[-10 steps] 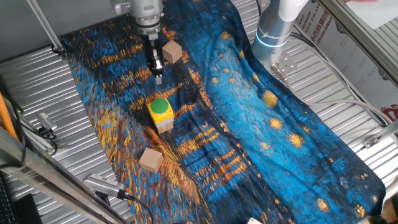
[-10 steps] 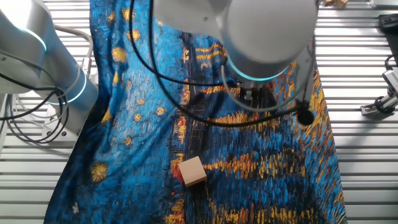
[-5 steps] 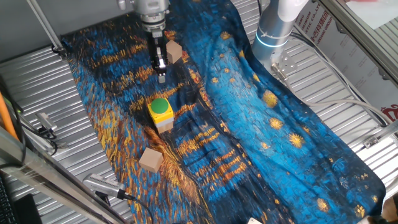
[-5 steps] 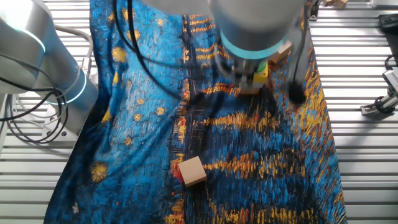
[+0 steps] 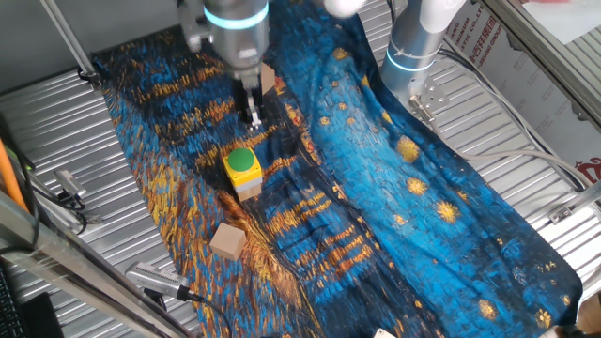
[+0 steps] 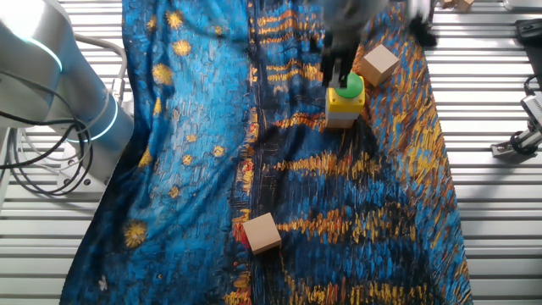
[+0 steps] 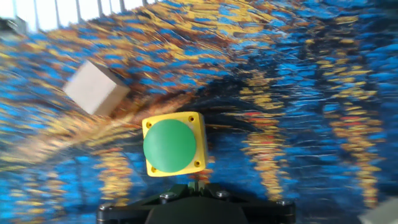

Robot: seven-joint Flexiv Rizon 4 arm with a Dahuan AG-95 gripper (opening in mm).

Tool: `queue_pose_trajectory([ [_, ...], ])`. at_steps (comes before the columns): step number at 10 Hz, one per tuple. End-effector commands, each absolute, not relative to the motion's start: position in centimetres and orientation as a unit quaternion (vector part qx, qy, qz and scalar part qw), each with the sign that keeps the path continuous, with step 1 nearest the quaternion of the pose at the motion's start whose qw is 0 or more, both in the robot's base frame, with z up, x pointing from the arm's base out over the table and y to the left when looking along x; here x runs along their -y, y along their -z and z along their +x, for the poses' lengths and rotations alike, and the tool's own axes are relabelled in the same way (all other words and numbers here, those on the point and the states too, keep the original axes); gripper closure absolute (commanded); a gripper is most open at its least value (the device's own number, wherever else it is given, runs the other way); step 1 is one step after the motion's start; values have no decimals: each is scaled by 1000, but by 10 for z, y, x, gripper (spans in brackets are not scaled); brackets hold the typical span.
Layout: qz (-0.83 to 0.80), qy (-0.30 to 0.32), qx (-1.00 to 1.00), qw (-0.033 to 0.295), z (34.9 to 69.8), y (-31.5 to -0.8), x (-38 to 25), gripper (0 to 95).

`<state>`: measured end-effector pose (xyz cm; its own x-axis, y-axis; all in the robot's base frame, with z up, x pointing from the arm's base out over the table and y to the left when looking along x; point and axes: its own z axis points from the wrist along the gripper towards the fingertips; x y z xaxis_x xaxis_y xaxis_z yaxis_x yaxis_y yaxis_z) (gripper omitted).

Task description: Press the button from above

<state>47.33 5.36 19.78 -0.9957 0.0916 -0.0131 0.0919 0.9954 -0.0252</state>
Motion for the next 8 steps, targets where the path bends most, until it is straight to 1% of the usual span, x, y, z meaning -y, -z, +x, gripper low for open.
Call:
queue_pose_trajectory([
  [1, 3, 90, -996, -7, 471, -199, -60, 950],
  [4, 2, 74, -997, -7, 464, -198, -53, 950],
  [8, -27, 59, -998, -8, 436, -202, -26, 950],
])
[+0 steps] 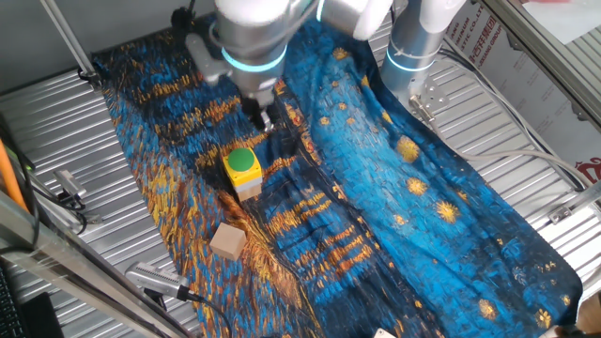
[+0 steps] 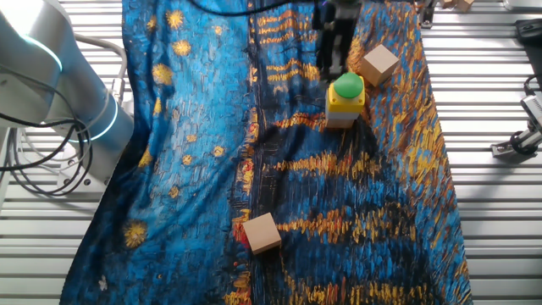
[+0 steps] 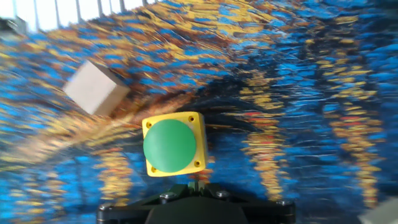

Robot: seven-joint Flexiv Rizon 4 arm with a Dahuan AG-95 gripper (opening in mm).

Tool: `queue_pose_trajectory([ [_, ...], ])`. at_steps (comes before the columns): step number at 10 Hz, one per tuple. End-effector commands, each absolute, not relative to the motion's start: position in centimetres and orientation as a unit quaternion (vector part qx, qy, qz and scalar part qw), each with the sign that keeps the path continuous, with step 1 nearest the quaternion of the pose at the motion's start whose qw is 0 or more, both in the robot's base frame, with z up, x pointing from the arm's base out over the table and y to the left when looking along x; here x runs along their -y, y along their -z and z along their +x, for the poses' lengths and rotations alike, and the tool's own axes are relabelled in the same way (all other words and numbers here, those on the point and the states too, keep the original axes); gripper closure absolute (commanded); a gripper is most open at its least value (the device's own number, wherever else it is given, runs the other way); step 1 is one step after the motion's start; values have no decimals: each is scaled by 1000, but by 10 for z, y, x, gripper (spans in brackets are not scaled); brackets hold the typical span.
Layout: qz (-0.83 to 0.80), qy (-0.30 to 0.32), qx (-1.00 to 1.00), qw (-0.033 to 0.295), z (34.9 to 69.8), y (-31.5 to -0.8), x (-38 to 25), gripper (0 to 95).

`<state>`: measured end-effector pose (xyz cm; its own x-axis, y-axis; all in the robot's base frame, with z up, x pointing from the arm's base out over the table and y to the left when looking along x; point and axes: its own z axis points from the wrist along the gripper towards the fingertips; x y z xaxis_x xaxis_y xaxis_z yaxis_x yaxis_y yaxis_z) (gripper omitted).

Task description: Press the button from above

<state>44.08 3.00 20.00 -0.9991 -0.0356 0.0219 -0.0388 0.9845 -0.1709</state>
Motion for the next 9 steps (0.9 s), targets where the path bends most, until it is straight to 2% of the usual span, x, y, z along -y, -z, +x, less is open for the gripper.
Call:
queue_pose_trajectory([
  [1, 28, -59, 998, 8, 435, -203, -25, 950],
  [5, 23, -52, 998, 8, 439, -200, -29, 950],
  [9, 12, -27, 1000, 8, 457, -203, -40, 950],
])
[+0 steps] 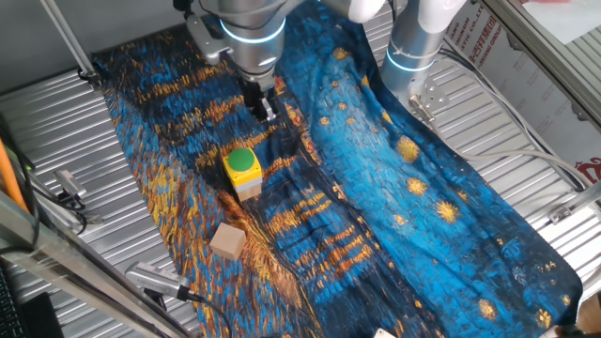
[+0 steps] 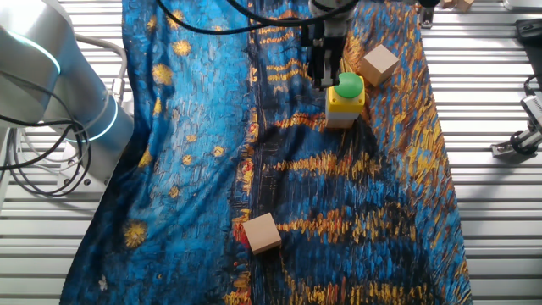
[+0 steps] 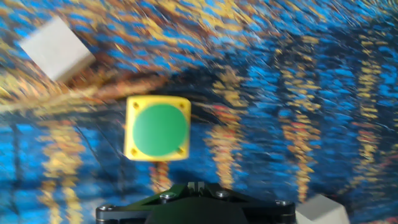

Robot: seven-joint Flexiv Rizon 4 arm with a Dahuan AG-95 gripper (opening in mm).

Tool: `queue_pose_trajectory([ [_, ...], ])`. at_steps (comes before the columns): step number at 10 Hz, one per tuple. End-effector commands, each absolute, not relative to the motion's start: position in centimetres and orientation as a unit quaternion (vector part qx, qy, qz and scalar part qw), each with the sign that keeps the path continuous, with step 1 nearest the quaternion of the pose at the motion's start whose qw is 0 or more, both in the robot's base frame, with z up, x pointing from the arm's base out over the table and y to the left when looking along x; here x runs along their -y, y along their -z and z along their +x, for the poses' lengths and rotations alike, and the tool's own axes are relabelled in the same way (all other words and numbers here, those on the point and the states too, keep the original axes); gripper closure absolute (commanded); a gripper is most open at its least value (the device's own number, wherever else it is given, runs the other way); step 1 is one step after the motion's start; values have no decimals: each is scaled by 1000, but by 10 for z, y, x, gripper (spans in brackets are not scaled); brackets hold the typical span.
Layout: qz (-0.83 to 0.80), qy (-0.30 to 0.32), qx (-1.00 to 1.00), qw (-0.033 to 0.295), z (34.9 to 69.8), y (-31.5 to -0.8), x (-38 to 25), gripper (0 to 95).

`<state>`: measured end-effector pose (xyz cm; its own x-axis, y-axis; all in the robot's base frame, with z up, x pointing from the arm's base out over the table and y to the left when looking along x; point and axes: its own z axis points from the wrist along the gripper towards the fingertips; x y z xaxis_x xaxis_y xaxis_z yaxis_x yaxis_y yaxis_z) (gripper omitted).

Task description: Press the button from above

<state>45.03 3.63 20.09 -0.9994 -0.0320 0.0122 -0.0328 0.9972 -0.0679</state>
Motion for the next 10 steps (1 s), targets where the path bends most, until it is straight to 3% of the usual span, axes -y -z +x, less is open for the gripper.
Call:
queue_pose_trajectory([
  [1, 6, -24, 1000, 11, 465, -207, -43, 950],
  [5, 0, -24, 999, 28, 519, -217, -53, 950],
  [10, -21, -6, 1000, 19, 534, -215, -64, 950],
])
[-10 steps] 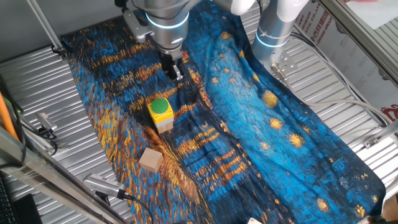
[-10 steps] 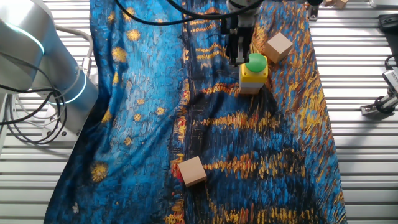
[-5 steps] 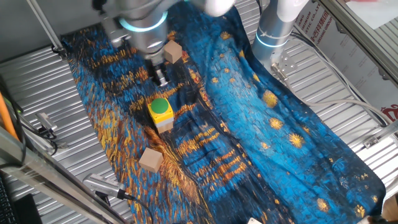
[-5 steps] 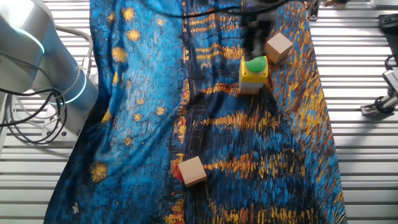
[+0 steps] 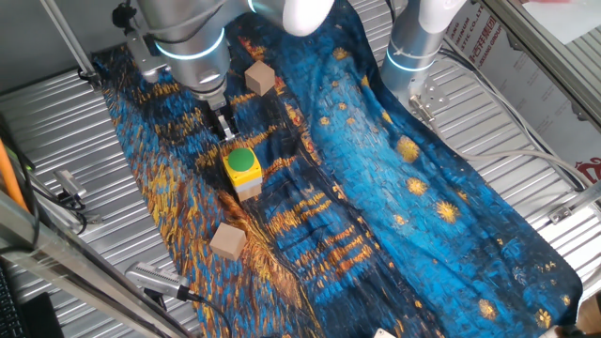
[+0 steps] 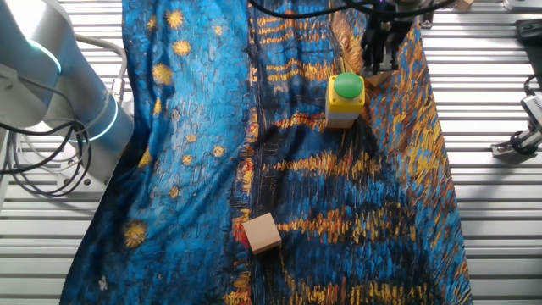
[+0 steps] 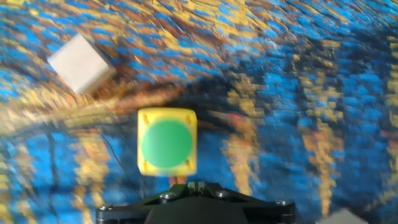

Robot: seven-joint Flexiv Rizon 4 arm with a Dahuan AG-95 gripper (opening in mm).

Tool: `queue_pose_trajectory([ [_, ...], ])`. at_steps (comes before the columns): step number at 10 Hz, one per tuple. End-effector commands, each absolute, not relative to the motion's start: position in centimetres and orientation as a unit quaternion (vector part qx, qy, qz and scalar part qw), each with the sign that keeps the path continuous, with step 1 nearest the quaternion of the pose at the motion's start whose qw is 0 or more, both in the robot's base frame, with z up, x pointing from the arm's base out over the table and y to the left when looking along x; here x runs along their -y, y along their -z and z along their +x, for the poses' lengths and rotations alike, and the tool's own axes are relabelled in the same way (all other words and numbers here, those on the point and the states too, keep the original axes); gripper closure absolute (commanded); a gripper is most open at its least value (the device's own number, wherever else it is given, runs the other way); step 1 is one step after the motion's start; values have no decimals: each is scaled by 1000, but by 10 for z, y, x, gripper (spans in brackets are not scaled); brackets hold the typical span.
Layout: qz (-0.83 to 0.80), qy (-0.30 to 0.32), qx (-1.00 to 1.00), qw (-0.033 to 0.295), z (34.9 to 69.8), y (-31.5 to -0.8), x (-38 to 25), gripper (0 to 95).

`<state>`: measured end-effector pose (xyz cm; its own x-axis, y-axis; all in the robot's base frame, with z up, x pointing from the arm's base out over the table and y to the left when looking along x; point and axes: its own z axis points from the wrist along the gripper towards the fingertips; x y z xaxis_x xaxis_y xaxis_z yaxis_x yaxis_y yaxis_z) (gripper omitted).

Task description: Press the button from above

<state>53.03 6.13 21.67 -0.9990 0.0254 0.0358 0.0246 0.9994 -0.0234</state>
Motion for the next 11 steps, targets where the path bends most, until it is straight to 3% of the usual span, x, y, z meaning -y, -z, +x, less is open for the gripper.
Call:
queue_pose_trajectory([
  [1, -31, -7, 999, 18, 535, -212, -70, 950],
  [6, -50, -8, 998, 24, 529, -212, -86, 950],
  [11, -46, -12, 998, 28, 532, -188, -75, 950],
])
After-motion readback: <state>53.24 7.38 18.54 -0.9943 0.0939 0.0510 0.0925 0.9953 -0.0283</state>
